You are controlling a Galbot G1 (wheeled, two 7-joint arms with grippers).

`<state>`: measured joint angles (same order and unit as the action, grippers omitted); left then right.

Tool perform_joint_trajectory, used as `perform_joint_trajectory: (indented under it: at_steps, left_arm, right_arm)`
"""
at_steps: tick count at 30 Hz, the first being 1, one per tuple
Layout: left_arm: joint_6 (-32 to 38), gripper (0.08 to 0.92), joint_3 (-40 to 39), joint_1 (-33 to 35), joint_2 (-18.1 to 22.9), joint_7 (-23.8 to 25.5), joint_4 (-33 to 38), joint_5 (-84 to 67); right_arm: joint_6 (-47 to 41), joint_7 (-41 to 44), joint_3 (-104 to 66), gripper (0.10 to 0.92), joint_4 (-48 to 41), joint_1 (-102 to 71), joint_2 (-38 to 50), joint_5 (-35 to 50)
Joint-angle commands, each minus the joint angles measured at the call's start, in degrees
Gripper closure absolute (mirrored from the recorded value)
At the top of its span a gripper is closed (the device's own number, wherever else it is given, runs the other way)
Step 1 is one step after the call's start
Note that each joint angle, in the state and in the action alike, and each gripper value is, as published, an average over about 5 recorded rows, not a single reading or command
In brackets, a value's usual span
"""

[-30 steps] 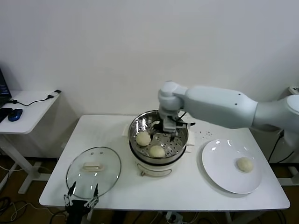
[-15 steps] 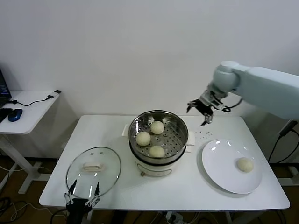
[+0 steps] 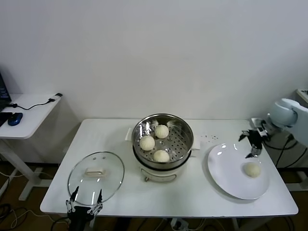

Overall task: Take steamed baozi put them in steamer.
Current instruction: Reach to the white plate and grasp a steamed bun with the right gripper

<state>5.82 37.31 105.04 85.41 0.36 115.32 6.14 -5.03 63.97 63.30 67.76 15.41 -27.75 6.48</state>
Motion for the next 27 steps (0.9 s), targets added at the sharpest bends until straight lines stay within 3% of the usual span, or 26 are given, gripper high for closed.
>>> perform_joint_trajectory:
  at_steps: [1,16,27]
  left_arm:
    - [-0.05,0.177,-0.21,0.19,0.41,-0.07,0.06,1.24]
    - [0.12,0.177,-0.18,0.69,1.27,-0.10,-0.31,2.16]
    - [0.13,0.177,-0.01,0.44,1.33,-0.21,-0.85,2.28]
  right_arm:
    - [-1.24,1.02,-14.03,0.203,-7.08,-17.23,2.77,-8.33]
    - [-0.36,0.03,-16.09,0.203,-14.91,-18.26,-7.15,-10.96]
    - [0.37,0.30,-16.06,0.204,-16.50,-18.44,-9.22,-12.66]
